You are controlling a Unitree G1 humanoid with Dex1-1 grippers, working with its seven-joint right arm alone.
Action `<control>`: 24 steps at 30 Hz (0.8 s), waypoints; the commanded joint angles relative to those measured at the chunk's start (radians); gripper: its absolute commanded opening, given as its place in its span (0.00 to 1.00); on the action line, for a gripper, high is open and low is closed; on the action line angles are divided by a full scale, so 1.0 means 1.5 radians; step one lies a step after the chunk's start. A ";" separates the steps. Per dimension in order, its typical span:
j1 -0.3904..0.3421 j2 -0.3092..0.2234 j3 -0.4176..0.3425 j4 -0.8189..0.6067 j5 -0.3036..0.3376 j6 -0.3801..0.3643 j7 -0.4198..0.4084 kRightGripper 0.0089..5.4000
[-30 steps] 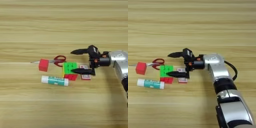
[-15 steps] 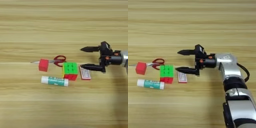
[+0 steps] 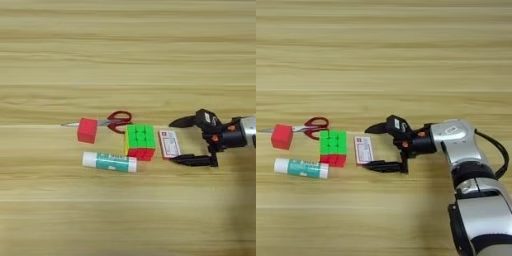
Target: Move the objects on the table
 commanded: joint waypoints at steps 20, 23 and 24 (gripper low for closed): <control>-0.067 0.004 0.013 0.023 -0.032 -0.035 -0.056 0.79; -0.068 0.004 0.014 0.027 -0.033 -0.037 -0.059 0.74; -0.069 0.004 0.013 0.028 -0.033 -0.037 -0.060 0.74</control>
